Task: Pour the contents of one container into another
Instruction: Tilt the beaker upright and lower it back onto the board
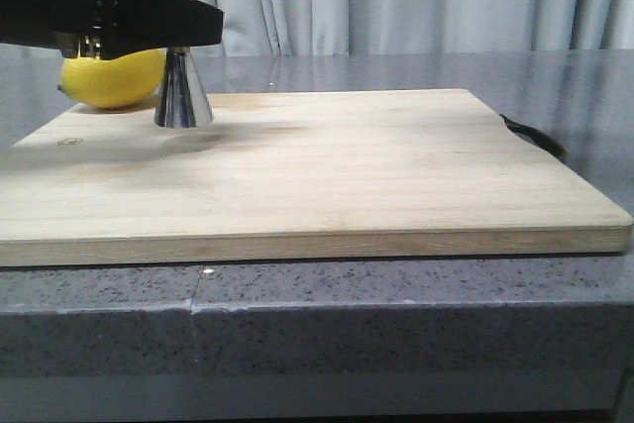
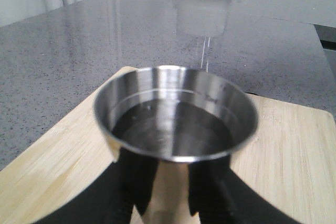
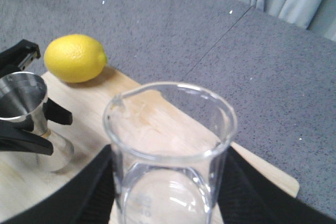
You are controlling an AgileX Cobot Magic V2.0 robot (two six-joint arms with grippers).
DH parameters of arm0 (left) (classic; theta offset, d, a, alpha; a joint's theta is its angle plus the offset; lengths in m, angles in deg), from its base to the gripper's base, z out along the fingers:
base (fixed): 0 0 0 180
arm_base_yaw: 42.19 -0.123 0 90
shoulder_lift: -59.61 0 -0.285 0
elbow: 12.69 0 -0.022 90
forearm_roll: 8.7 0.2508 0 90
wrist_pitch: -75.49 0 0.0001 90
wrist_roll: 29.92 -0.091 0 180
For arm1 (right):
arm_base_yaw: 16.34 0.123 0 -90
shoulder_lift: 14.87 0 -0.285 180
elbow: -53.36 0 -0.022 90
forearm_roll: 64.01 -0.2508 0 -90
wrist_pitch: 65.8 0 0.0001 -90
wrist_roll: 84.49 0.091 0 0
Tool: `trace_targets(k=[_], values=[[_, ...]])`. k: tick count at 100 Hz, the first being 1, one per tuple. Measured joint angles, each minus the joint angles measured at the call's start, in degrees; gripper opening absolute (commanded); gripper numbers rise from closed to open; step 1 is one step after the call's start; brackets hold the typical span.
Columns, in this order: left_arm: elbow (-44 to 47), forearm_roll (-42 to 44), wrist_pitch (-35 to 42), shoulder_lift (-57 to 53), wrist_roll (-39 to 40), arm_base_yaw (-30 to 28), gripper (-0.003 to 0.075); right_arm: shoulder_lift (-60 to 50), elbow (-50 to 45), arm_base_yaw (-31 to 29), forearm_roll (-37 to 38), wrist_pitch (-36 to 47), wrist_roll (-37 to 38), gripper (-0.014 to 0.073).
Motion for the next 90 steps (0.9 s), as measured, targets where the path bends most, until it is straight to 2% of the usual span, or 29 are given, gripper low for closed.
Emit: trace_targets(k=[25, 46, 67, 90], values=[[0.00, 0.00, 0.00, 0.00, 0.00, 0.00, 0.0227, -3.22, -16.94, 0.00, -5.61, 22.76, 0.00, 0.0300], [0.00, 0.00, 0.00, 0.00, 0.00, 0.00, 0.0227, -1.19, -26.28, 0.00, -6.46, 37.75, 0.09, 0.0300], [0.00, 0.00, 0.00, 0.00, 0.00, 0.00, 0.0227, 4.52, -28.63, -0.14, -6.67, 45.41, 0.13, 0.0300], [0.00, 0.00, 0.00, 0.00, 0.00, 0.00, 0.0227, 11.70, -28.64, 1.59, -6.86, 54.24, 3.82, 0.0300]])
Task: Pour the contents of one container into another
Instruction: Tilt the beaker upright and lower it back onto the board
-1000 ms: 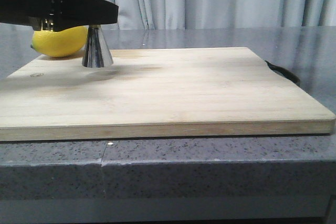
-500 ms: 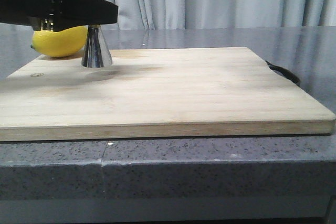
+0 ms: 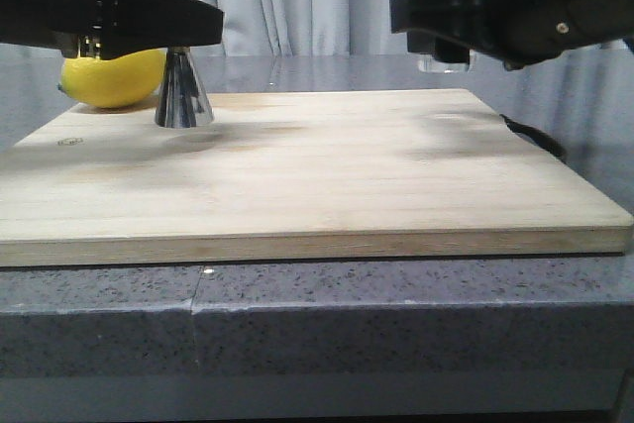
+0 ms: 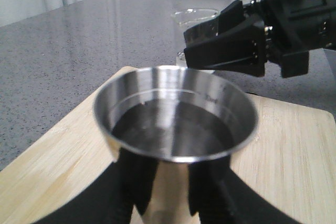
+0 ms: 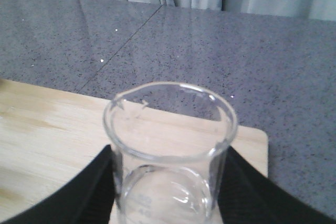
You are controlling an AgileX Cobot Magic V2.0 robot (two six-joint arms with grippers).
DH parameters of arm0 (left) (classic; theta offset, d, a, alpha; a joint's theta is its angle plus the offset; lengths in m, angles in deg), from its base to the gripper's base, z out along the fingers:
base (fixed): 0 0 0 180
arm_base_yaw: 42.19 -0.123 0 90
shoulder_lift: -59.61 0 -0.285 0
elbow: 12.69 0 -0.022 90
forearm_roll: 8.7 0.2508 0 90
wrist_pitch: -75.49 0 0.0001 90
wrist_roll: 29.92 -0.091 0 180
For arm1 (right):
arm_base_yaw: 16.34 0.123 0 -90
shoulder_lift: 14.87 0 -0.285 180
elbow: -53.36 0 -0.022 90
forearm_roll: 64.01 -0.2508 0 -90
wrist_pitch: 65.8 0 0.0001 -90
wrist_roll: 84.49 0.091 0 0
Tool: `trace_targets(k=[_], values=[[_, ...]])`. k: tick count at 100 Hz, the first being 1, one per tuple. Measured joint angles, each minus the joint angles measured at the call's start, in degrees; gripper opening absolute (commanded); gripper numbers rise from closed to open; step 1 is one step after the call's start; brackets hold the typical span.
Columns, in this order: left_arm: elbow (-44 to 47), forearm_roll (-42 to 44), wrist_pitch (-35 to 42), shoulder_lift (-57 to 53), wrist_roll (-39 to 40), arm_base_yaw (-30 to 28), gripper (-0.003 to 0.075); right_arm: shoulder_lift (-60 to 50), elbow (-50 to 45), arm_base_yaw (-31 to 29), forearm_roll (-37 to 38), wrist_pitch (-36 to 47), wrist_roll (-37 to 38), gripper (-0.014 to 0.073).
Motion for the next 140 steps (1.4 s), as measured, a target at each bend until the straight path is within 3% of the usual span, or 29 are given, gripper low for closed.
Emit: trace_targets(k=[28, 58, 92, 140], values=[[0.00, 0.00, 0.00, 0.00, 0.00, 0.00, 0.0227, 7.41, 0.00, 1.40, -0.14, 7.92, 1.60, 0.0300], [0.00, 0.00, 0.00, 0.00, 0.00, 0.00, 0.0227, 10.31, 0.00, 1.49, -0.14, 11.23, 1.79, 0.0307], [0.00, 0.00, 0.00, 0.00, 0.00, 0.00, 0.0227, 10.40, 0.00, 1.49, -0.14, 10.98, 1.88, 0.0562], [0.00, 0.04, 0.00, 0.00, 0.00, 0.00, 0.0227, -2.28, -3.47, 1.49, -3.16, -5.93, 2.01, 0.0583]])
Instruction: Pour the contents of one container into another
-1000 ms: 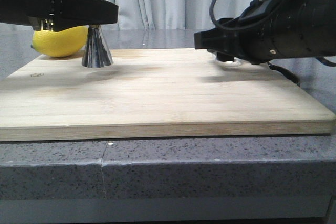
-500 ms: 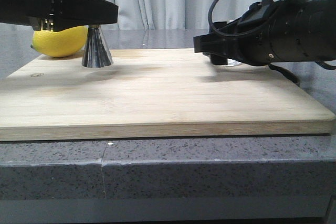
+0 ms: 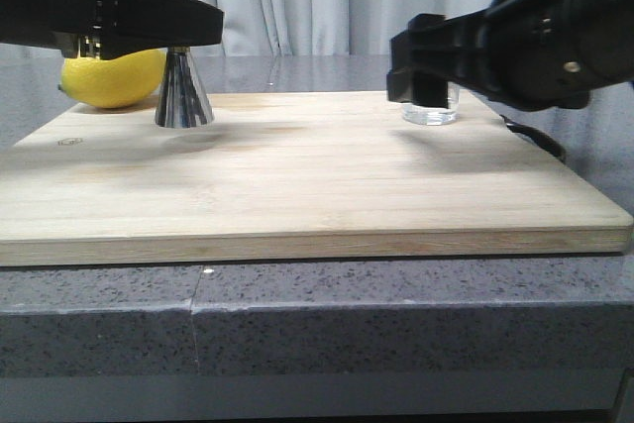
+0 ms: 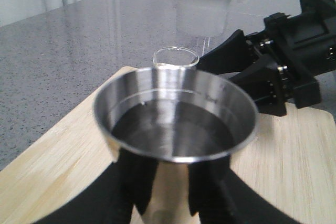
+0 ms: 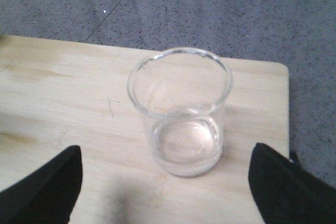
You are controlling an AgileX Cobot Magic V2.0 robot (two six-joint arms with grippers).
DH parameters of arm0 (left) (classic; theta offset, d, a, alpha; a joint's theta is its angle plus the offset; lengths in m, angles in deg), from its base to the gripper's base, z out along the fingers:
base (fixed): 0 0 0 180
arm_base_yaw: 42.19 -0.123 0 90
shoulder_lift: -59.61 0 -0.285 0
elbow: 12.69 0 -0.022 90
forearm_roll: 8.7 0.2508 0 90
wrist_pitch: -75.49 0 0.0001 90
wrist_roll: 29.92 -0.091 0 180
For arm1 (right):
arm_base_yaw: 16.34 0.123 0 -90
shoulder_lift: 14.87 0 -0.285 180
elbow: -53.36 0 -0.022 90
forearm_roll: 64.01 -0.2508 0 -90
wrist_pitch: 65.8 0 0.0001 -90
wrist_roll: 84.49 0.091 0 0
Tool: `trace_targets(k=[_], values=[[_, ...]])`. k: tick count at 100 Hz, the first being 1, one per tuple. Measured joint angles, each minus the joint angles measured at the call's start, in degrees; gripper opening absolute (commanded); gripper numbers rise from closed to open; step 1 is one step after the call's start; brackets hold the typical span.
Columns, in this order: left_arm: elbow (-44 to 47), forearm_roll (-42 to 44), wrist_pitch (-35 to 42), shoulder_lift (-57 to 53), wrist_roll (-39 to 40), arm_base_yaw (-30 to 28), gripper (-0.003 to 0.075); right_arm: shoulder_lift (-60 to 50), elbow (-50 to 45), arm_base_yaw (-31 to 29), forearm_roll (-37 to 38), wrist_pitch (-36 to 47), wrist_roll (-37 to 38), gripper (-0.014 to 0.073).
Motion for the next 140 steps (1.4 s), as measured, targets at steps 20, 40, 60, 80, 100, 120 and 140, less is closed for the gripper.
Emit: trace_targets(k=[20, 40, 60, 80, 100, 120, 140], values=[[0.00, 0.00, 0.00, 0.00, 0.00, 0.00, 0.0227, -7.88, -7.02, 0.00, -0.03, -1.30, 0.00, 0.0583], [0.00, 0.00, 0.00, 0.00, 0.00, 0.00, 0.0227, -14.82, -10.20, 0.00, -0.03, -3.37, 0.12, 0.0583], [0.00, 0.00, 0.00, 0.00, 0.00, 0.00, 0.0227, -16.91, -10.32, 0.00, 0.55, -4.29, -0.10, 0.0583], [0.00, 0.00, 0.00, 0.00, 0.00, 0.00, 0.0227, -16.91, -10.32, 0.00, 1.29, -4.66, -0.19, 0.0583], [0.00, 0.00, 0.00, 0.00, 0.00, 0.00, 0.0227, -16.91, -10.32, 0.00, 1.51, -4.66, -0.22, 0.0583], [-0.33, 0.09, 0.00, 0.52, 0.00, 0.00, 0.0227, -16.91, -10.32, 0.00, 1.85, -4.29, -0.32, 0.0583], [-2.74, 0.09, 0.16, 3.58, 0.00, 0.83, 0.0227, -16.91, -10.41, 0.00, 2.12, -3.71, -0.32, 0.0583]])
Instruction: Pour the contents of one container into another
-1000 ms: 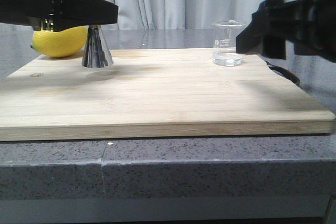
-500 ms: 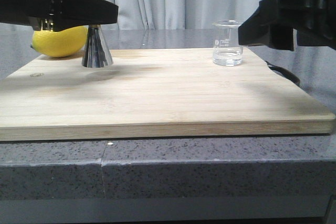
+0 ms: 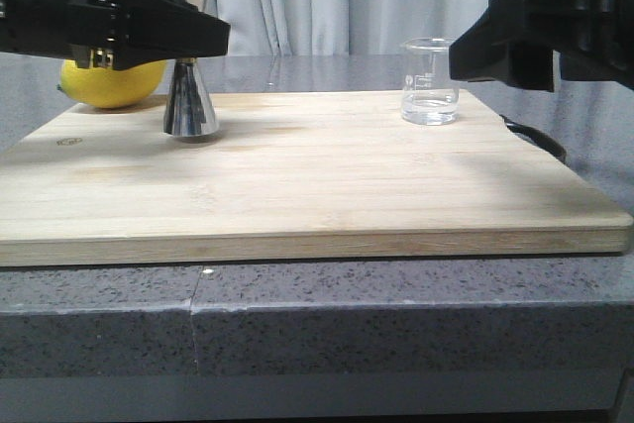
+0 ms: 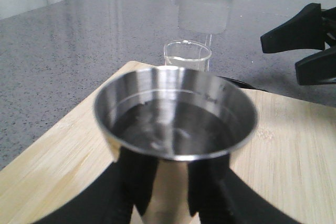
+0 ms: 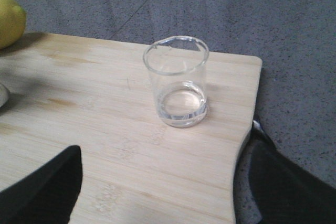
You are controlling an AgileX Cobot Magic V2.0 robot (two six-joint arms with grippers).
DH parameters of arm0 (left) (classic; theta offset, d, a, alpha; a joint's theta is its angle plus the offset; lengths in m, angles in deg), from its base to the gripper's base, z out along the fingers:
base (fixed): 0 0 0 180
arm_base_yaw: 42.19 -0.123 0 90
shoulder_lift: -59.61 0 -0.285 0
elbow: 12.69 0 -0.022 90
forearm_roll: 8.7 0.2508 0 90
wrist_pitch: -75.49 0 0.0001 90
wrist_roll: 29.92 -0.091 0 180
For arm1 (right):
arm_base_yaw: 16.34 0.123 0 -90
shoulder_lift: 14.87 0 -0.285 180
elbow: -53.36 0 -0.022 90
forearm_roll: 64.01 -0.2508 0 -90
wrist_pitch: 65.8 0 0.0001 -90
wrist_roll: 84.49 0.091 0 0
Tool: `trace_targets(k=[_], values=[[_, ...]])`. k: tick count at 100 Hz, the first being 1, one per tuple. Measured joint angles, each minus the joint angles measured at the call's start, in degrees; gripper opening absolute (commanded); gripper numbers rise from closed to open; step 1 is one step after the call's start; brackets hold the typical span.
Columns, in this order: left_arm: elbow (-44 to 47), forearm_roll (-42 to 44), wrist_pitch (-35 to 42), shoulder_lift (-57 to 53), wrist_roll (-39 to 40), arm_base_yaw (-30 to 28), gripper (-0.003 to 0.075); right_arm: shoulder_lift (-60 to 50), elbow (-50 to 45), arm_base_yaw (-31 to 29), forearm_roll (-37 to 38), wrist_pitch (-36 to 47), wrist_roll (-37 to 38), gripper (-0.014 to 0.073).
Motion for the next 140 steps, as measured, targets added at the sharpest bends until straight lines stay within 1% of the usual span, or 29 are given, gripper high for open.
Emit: trace_targets(k=[24, 64, 95, 140], values=[[-0.40, 0.00, -0.02, 0.61, 0.00, 2.47, 0.0227, 0.00, -0.13, 0.00, 0.75, 1.23, 0.00, 0.0583], [-0.50, 0.00, -0.14, 0.61, -1.43, 2.50, 0.0227, 0.00, -0.13, 0.00, 1.13, 1.56, 0.00, 0.0583], [-0.50, 0.00, 2.50, 0.61, -1.43, 2.50, 0.0227, 0.00, -0.13, 0.00, 1.37, 1.56, 0.00, 0.0583], [-0.50, -0.10, 2.63, 0.61, -1.43, 2.50, 0.0235, 0.00, -0.13, 0.00, 1.84, 2.66, 0.00, 0.0583]])
